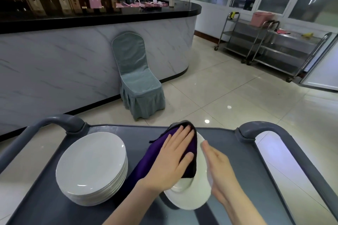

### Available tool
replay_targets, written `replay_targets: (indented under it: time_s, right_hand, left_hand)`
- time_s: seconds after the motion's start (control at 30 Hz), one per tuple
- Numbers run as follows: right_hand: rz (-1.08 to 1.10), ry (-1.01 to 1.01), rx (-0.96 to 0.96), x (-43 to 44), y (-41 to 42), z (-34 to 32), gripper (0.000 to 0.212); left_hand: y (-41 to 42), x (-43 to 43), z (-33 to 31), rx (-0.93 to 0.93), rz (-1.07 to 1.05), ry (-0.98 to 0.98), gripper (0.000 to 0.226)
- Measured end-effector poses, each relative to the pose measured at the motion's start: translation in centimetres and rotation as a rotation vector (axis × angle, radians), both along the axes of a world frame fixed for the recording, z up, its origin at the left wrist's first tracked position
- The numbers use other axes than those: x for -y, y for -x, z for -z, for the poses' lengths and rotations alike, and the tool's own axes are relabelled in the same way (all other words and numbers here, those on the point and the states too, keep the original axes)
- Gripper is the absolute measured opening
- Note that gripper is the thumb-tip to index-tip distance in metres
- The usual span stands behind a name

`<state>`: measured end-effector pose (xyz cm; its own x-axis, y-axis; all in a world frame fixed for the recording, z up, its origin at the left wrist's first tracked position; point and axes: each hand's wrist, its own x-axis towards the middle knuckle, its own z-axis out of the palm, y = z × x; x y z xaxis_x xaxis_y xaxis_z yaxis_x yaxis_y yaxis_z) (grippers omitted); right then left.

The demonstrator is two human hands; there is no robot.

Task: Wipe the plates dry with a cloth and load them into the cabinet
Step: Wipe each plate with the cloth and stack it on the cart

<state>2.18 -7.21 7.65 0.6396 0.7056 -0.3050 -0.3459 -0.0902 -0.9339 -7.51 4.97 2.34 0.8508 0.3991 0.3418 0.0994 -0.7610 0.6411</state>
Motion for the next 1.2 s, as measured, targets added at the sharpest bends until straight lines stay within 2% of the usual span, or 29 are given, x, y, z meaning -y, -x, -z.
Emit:
replay_targets:
  time_s: [0.23, 0.4, 0.5, 0.67, 0.8, 0.87, 0.93, 1.0, 1.1, 1.2]
  right_hand:
    - [0.177, -0.003, -0.096, 0.8, -2.4, 0.2, 0.043]
    - [0.256, -0.012, -0.158, 1.1, -2.9, 0.7, 0.045]
    - [0.214, -0.015, -0.151, 1.1, -2.2, 1.2, 0.047]
    - [0.174, -0.012, -0.132, 0.8, -1.9, 1.1, 0.047]
    - [0.279, -0.059, -0.134, -0.1, -2.4, 0.8, 0.044]
    - [0.349, -0.093, -0.177, -0.8, -2.0, 0.8, 0.041]
    - [0.407, -0.081, -0.212, -1.4, -1.3, 1.1, 0.039]
    - [0.433, -0.058, -0.207, -1.8, -0.5, 1.4, 0.036]
    - [0.405, -0.018, -0.135, -1.9, 0.9, 1.6, 0.033]
    - [0.301, -0.048, -0.112, -1.6, 2.7, 1.6, 0.035]
  left_hand:
    - [2.5, -0.3, 2.4, -0.013, -0.191, 0.438, 0.065]
    - [3.9, 3.3, 3.5, 0.091, -0.203, 0.478, 0.069]
    - [3.3, 2.1, 2.8, 0.047, -0.257, 0.488, 0.064]
    - [3.1, -0.4, 1.6, 0.008, -0.27, 0.367, 0.059]
    - [3.9, 3.4, 3.5, 0.016, -0.242, 0.259, 0.059]
    - [3.7, 5.9, 4.2, -0.063, -0.255, 0.172, 0.06]
    - [3.1, 7.5, 4.0, -0.131, -0.238, 0.095, 0.071]
    - [2.4, 8.2, 3.3, -0.153, -0.196, 0.022, 0.063]
    - [1.6, 7.3, 2.0, -0.09, -0.161, -0.066, 0.055]
    - [0.7, 5.5, 0.3, 0.016, -0.102, -0.017, 0.054]
